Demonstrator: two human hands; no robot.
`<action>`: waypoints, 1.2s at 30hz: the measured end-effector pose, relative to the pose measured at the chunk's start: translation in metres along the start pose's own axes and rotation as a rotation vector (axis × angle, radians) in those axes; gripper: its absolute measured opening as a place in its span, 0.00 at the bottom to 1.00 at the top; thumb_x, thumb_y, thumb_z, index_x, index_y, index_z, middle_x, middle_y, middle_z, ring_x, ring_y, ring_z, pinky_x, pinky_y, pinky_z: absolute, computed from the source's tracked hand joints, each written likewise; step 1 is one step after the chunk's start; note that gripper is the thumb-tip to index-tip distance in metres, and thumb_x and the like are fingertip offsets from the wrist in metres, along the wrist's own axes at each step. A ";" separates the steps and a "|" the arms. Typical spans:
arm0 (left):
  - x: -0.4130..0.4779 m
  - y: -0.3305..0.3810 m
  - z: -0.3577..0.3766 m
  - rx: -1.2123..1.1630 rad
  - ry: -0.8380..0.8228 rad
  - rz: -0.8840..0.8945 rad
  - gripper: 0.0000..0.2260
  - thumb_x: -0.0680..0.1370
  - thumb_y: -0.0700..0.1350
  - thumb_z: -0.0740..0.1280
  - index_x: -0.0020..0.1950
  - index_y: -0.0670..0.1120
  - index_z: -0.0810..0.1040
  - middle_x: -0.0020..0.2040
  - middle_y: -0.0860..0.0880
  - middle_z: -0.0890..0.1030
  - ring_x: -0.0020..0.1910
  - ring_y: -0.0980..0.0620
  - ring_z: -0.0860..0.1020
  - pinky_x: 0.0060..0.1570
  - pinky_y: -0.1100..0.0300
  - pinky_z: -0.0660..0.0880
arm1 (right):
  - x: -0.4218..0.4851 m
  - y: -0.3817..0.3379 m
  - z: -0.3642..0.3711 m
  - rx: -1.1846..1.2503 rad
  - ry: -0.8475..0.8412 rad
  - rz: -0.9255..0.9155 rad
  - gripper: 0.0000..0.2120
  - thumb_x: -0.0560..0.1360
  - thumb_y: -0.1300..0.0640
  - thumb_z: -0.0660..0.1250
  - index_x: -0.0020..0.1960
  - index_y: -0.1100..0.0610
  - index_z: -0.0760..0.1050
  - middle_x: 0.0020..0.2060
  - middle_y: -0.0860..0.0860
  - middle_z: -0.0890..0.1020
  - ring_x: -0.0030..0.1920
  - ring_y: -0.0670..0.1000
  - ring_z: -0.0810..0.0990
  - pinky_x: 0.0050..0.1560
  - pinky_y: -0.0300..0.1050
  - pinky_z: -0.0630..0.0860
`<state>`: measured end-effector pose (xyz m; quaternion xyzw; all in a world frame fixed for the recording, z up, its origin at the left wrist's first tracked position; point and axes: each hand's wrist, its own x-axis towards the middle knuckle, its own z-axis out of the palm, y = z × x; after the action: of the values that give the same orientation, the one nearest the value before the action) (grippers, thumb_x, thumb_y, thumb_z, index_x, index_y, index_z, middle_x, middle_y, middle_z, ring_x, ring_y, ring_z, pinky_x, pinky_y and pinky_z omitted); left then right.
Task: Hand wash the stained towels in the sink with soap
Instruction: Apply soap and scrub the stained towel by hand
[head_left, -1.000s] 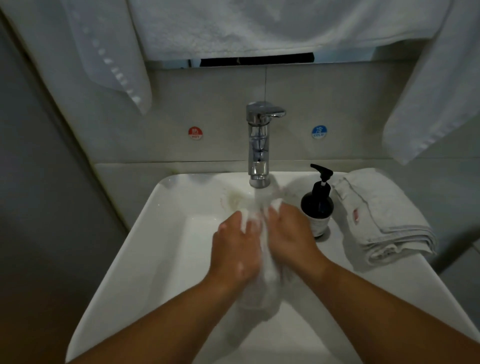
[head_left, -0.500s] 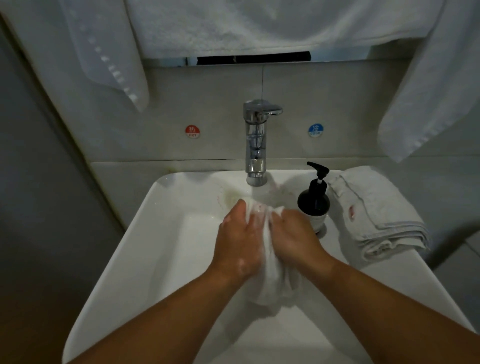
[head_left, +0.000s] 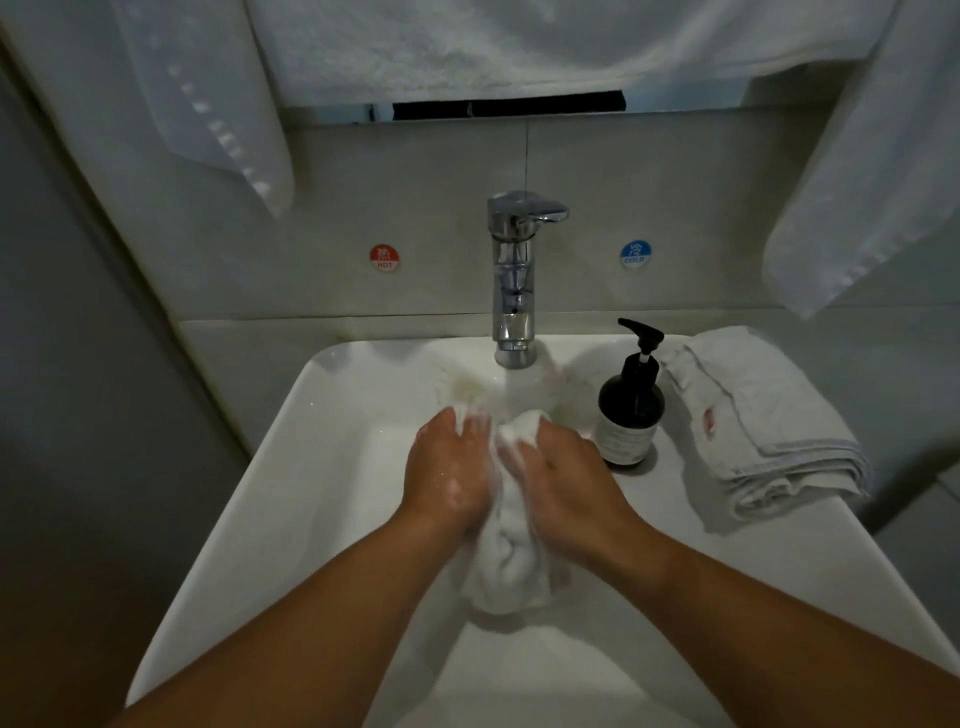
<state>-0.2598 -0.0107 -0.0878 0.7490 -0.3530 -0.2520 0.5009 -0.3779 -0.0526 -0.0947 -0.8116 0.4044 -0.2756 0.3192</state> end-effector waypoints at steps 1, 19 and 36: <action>-0.003 -0.002 -0.002 0.021 -0.023 -0.040 0.16 0.83 0.56 0.59 0.54 0.46 0.79 0.53 0.45 0.82 0.54 0.44 0.81 0.59 0.46 0.77 | -0.001 -0.006 0.001 -0.014 0.035 -0.041 0.14 0.84 0.50 0.59 0.52 0.58 0.78 0.49 0.54 0.83 0.49 0.54 0.80 0.51 0.47 0.74; -0.024 0.020 0.003 0.008 -0.104 0.167 0.15 0.82 0.57 0.62 0.48 0.47 0.76 0.46 0.48 0.81 0.46 0.49 0.80 0.51 0.49 0.79 | 0.021 0.016 -0.011 -0.079 0.042 0.195 0.24 0.85 0.45 0.52 0.51 0.61 0.80 0.47 0.57 0.83 0.52 0.59 0.81 0.49 0.47 0.72; -0.006 0.001 -0.001 0.027 -0.064 -0.099 0.21 0.78 0.59 0.56 0.60 0.47 0.79 0.58 0.45 0.82 0.57 0.43 0.80 0.62 0.46 0.77 | -0.002 -0.012 0.004 -0.083 0.079 -0.040 0.13 0.84 0.51 0.57 0.55 0.58 0.76 0.51 0.55 0.82 0.53 0.55 0.80 0.52 0.45 0.72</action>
<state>-0.2635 -0.0058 -0.0863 0.7639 -0.3346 -0.2954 0.4662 -0.3700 -0.0443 -0.0891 -0.8205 0.4115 -0.2967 0.2635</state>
